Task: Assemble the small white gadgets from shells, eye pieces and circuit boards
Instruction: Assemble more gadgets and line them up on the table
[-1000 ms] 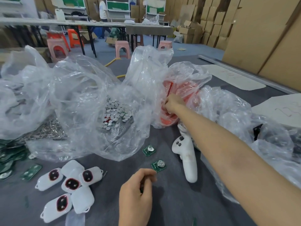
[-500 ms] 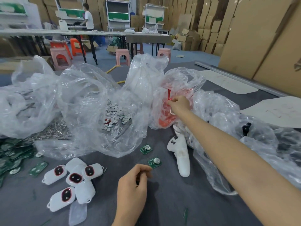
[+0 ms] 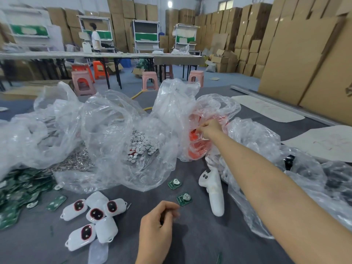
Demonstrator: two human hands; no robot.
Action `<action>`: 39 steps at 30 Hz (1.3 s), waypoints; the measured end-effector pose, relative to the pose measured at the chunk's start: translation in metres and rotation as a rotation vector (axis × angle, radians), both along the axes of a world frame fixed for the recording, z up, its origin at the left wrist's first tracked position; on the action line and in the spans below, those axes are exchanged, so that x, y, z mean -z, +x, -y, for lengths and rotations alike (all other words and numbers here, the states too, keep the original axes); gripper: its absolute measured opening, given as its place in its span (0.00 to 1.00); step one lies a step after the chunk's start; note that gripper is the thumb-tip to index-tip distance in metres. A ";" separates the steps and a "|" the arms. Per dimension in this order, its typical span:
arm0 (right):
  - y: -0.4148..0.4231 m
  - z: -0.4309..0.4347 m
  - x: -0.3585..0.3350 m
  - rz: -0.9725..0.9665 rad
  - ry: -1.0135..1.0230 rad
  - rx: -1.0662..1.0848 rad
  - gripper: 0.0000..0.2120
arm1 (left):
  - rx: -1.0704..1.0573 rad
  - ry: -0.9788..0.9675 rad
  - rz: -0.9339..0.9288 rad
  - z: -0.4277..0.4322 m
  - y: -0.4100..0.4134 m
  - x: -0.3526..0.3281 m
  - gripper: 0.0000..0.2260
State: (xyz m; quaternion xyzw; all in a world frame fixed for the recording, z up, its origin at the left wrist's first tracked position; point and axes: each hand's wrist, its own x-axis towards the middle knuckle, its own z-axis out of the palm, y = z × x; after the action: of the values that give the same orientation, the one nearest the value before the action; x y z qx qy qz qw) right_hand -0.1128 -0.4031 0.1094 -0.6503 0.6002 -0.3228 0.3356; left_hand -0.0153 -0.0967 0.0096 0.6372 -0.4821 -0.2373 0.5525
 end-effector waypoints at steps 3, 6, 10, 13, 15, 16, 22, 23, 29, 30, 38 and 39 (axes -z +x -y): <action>-0.001 -0.001 0.005 0.010 0.076 -0.022 0.15 | 0.008 0.000 0.015 0.000 0.000 0.001 0.20; -0.003 -0.004 0.011 -0.083 0.058 -0.067 0.12 | 0.012 -0.004 0.042 0.001 0.001 0.002 0.20; -0.002 -0.007 0.016 -0.171 0.018 -0.132 0.08 | 0.010 -0.003 0.039 0.002 0.001 0.003 0.20; 0.000 -0.007 0.016 -0.224 -0.032 -0.105 0.05 | 0.012 -0.002 0.040 0.002 0.000 0.003 0.19; 0.000 -0.006 0.013 -0.227 -0.049 -0.072 0.05 | 0.013 0.000 0.049 0.001 0.000 0.003 0.19; 0.000 -0.005 0.011 -0.249 -0.051 -0.075 0.05 | 0.015 0.003 0.052 0.001 0.000 0.003 0.19; 0.001 -0.012 0.017 -0.412 -0.061 -0.097 0.08 | 0.022 0.002 0.050 0.001 0.000 0.002 0.19; 0.002 -0.013 0.019 -0.402 -0.080 -0.089 0.09 | 0.019 -0.004 0.052 0.001 0.000 0.002 0.19; -0.007 -0.029 -0.007 -0.237 -0.253 0.102 0.06 | 0.008 -0.012 0.060 0.000 0.000 0.003 0.19; -0.009 -0.040 -0.016 -0.154 -0.291 0.123 0.06 | -0.011 -0.024 0.053 0.000 -0.001 0.002 0.18; 0.025 -0.233 0.047 0.621 0.103 -0.207 0.09 | 0.013 -0.152 -0.302 -0.013 -0.008 -0.014 0.22; 0.030 -0.246 0.057 0.669 0.161 -0.189 0.09 | -0.024 -0.145 -0.248 -0.016 -0.008 -0.015 0.18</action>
State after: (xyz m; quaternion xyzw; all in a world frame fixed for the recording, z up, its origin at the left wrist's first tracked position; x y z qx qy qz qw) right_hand -0.0826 -0.1570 0.0520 -0.5328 0.4177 -0.4372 0.5920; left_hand -0.0230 -0.0806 0.0247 0.5670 -0.4182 -0.2723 0.6553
